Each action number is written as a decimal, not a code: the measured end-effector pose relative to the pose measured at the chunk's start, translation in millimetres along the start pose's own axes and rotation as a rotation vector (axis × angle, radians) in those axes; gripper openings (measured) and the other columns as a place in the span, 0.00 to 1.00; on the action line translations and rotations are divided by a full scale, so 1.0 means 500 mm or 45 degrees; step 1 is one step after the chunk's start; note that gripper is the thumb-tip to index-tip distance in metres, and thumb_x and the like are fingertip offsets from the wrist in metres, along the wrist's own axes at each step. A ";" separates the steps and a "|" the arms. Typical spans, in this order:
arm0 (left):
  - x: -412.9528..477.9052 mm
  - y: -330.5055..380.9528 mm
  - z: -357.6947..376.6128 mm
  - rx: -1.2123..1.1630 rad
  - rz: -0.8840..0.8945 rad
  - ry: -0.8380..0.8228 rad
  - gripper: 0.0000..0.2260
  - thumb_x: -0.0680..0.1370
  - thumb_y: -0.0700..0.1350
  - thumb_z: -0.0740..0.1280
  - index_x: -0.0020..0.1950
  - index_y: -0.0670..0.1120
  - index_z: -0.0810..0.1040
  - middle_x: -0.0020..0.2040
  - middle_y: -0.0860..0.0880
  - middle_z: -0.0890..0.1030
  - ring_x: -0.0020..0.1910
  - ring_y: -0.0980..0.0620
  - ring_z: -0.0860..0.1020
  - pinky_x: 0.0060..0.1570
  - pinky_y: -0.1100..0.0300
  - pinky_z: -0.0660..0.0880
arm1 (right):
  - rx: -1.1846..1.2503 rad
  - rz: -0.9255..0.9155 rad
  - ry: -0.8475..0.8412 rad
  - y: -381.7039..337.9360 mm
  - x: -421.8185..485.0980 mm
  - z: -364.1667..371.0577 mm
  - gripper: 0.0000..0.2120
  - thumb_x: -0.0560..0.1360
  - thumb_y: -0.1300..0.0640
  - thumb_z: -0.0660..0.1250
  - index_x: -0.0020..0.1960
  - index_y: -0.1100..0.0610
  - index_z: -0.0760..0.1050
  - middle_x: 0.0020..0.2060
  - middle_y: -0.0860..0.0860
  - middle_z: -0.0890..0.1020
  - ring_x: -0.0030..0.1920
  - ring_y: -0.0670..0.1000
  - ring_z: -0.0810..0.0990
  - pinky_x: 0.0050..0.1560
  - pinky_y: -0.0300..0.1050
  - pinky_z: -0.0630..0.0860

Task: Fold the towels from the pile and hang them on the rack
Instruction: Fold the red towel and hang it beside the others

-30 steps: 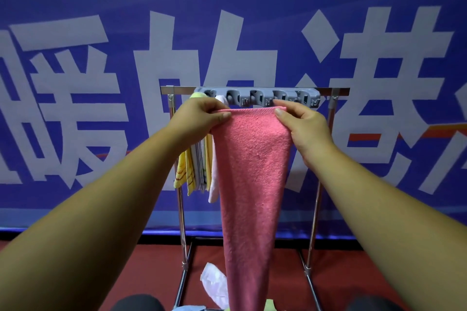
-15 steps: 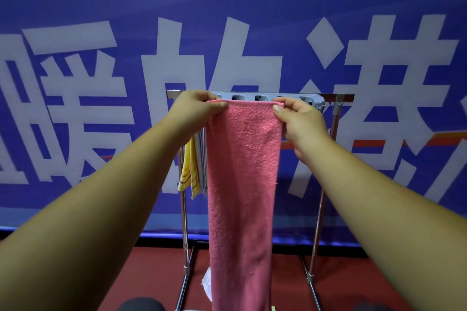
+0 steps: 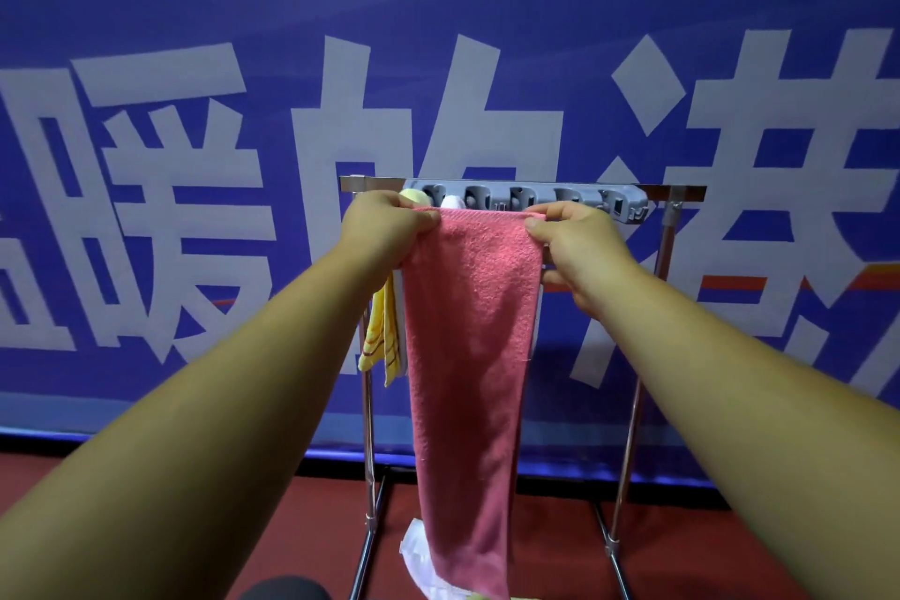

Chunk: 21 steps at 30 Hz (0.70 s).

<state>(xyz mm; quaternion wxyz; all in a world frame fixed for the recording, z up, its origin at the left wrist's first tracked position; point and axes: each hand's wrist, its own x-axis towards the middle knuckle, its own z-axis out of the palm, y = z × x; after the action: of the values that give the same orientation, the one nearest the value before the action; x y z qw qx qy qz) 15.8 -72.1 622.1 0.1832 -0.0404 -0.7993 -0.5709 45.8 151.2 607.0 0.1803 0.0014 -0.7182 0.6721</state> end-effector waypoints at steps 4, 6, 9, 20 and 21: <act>-0.007 -0.002 0.022 0.074 -0.046 0.127 0.02 0.70 0.42 0.71 0.39 0.44 0.82 0.32 0.46 0.79 0.32 0.45 0.78 0.32 0.52 0.80 | 0.007 0.009 0.059 0.013 -0.001 0.022 0.05 0.79 0.61 0.71 0.51 0.54 0.84 0.49 0.57 0.89 0.45 0.55 0.88 0.49 0.58 0.88; -0.012 -0.008 0.035 0.084 -0.061 0.145 0.09 0.70 0.44 0.69 0.46 0.41 0.83 0.36 0.44 0.80 0.36 0.44 0.80 0.39 0.47 0.84 | 0.002 0.007 0.073 0.027 -0.005 0.041 0.03 0.76 0.59 0.72 0.47 0.54 0.85 0.45 0.58 0.89 0.47 0.60 0.90 0.50 0.65 0.87; -0.023 -0.016 0.050 0.058 -0.099 0.157 0.08 0.73 0.45 0.69 0.47 0.42 0.82 0.41 0.44 0.81 0.42 0.42 0.83 0.46 0.45 0.85 | -0.032 0.026 0.048 0.044 -0.018 0.067 0.07 0.67 0.50 0.74 0.43 0.49 0.87 0.40 0.54 0.90 0.48 0.62 0.89 0.52 0.66 0.86; -0.047 -0.038 0.081 -0.117 -0.158 -0.014 0.04 0.75 0.36 0.73 0.50 0.40 0.84 0.45 0.39 0.85 0.39 0.40 0.88 0.35 0.46 0.86 | -0.153 -0.064 -0.034 0.093 -0.017 0.111 0.04 0.77 0.48 0.76 0.49 0.46 0.87 0.42 0.47 0.90 0.46 0.54 0.90 0.52 0.60 0.87; -0.047 -0.037 0.080 -0.099 -0.150 -0.020 0.04 0.75 0.36 0.73 0.50 0.40 0.85 0.45 0.39 0.86 0.39 0.40 0.88 0.35 0.46 0.86 | -0.183 -0.088 -0.039 0.093 -0.017 0.113 0.04 0.78 0.48 0.75 0.49 0.46 0.87 0.42 0.47 0.90 0.47 0.54 0.90 0.52 0.60 0.87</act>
<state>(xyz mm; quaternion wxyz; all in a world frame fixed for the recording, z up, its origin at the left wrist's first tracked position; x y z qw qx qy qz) 22.8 -37.8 586.3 0.1413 -0.0049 -0.7789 -0.6110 27.7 99.3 558.0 0.1922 0.0234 -0.7668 0.6120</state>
